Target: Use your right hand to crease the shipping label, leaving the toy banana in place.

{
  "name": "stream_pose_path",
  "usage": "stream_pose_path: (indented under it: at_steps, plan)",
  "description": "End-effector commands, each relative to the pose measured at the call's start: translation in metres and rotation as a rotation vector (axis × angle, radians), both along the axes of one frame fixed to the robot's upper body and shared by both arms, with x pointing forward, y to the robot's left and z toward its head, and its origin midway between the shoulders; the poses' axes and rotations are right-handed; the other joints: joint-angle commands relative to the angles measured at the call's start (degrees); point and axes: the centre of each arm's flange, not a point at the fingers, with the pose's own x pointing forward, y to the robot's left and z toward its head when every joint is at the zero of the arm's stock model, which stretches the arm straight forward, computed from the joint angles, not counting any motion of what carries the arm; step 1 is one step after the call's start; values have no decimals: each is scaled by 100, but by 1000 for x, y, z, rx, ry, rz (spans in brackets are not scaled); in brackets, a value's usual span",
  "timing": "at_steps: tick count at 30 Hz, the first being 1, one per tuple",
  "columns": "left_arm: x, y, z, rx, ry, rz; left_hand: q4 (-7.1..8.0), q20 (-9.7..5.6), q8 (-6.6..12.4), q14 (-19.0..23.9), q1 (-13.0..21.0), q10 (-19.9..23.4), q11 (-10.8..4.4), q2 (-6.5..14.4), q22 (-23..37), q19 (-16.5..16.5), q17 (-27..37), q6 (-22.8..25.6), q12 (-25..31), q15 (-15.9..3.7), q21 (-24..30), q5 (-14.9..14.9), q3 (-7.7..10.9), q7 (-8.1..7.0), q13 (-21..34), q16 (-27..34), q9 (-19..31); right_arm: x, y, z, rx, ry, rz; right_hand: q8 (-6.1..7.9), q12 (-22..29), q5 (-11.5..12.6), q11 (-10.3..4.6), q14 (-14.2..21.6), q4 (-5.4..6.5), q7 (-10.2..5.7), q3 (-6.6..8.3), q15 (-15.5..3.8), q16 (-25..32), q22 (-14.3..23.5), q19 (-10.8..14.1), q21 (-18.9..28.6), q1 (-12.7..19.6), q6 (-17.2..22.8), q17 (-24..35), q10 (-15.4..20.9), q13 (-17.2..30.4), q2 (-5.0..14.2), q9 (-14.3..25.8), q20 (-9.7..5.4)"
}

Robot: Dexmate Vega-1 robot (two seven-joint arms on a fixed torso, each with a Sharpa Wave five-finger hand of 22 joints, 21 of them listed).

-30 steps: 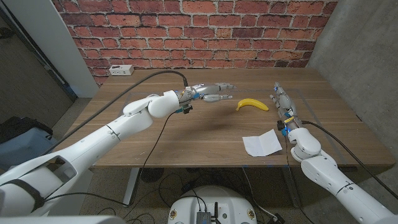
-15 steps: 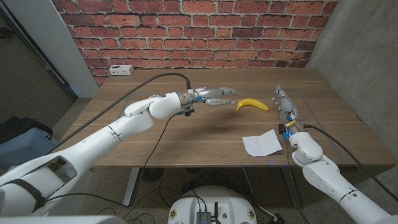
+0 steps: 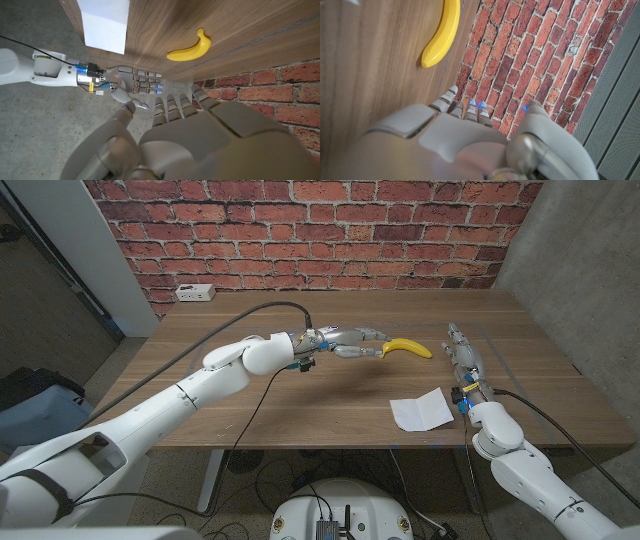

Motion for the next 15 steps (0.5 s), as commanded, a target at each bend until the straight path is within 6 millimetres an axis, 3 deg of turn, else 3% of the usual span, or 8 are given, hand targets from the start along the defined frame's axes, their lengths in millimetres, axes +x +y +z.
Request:
stream_pose_path:
  at_steps: [1, 9, 15]
  plan:
    - [-2, -10, -6, 45, 2, -26, -12, -1, 6, 61, 66, 48, 5, 177, 23, 76, 4, 93, 29, -13, -12, -9, 57, 7, 16, 3, 30, -14, -1, -15, 17, 6, -20, 19, -19, -6, 36, 8, -9, 0, 57, 21, 43, 12, 40, 28, 59, 36, 2, 32, 19, -8, 16, -8]
    - [-3, -14, -11, 74, 11, -43, -12, 4, 20, 83, 85, 94, 4, 196, 25, 79, 5, 185, 29, -22, -22, -13, 94, 29, 17, -2, 31, -22, 0, -21, 18, 9, -31, 19, -21, -10, 42, 12, -27, 7, 73, 23, 44, 12, 41, 25, 80, 51, 2, 36, 19, -1, 16, -4]
    - [-4, -15, -15, 85, 19, -56, -15, -30, 86, 233, 144, 345, -2, 222, 26, 159, 3, 568, 68, -65, -25, -33, 211, 109, 19, 10, 35, -28, 3, -26, 8, 18, -42, 16, -22, -13, 39, 17, -37, 5, 87, 20, 45, 12, 42, 23, 94, 53, 3, 41, 20, 9, 16, -9]
